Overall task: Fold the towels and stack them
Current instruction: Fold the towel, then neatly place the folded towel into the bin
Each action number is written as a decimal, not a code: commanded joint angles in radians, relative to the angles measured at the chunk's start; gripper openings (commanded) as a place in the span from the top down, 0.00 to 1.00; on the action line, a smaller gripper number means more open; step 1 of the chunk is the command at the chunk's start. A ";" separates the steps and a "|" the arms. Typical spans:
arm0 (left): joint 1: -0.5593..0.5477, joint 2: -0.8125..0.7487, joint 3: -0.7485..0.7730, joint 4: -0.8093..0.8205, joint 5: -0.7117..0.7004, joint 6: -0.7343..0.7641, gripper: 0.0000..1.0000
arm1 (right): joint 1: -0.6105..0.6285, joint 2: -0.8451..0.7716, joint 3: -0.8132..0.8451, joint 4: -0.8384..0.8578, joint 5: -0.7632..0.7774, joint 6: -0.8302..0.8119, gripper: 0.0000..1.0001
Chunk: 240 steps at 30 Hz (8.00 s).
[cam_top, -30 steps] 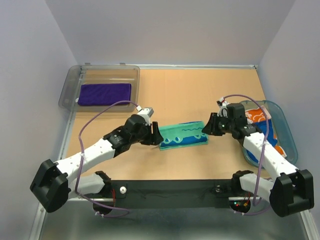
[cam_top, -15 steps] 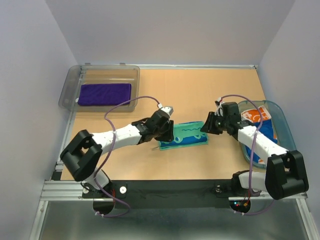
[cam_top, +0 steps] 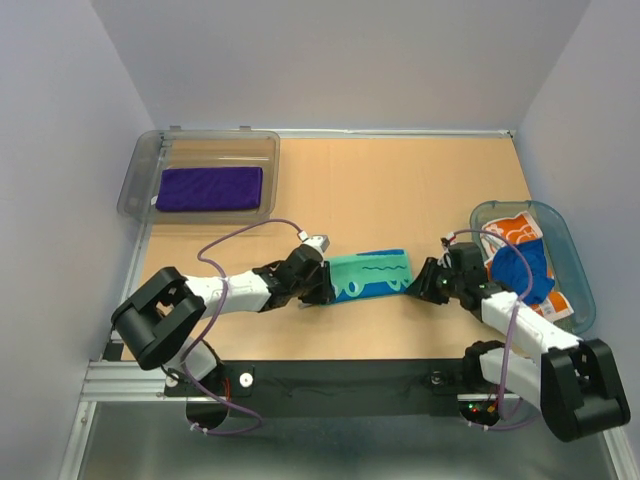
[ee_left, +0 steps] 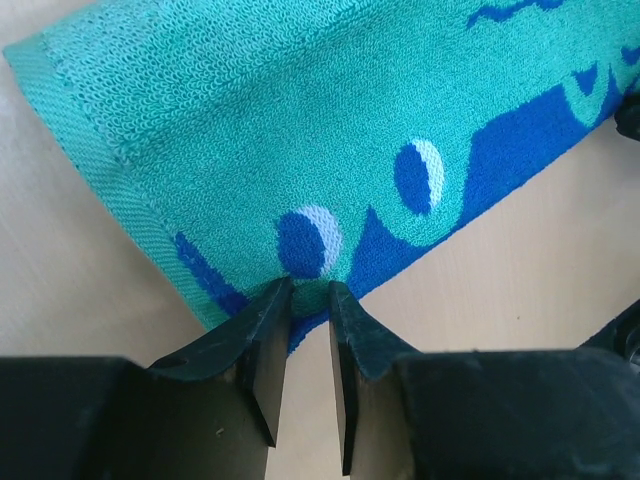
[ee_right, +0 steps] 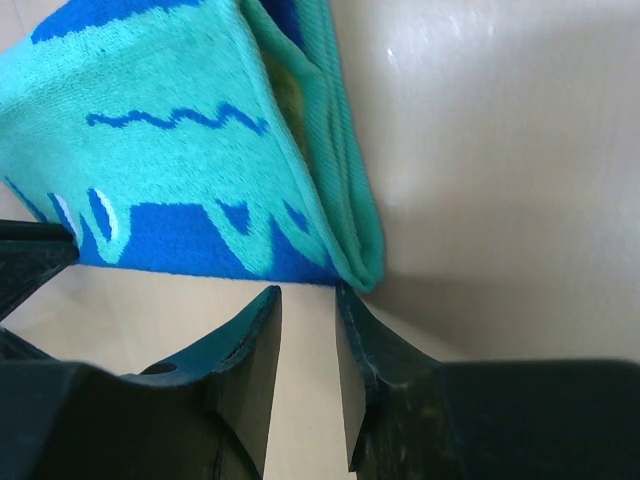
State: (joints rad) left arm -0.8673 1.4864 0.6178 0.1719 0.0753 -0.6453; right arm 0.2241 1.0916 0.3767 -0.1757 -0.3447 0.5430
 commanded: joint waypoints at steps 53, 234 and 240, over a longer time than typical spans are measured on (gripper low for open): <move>0.033 -0.028 0.128 0.239 -0.183 -0.161 0.51 | 0.057 0.372 -0.039 1.171 0.130 0.232 0.55; 0.784 0.529 1.432 -0.733 -0.396 0.854 1.00 | 0.863 0.292 0.473 0.059 0.820 -0.385 0.00; 0.817 0.554 1.401 -0.718 -0.437 0.863 1.00 | 0.863 0.307 0.478 0.050 0.817 -0.380 0.00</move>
State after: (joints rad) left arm -0.0811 2.0453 2.0327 -0.6033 -0.3046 0.1864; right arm 1.0931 1.3975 0.8013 -0.1276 0.4709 0.1711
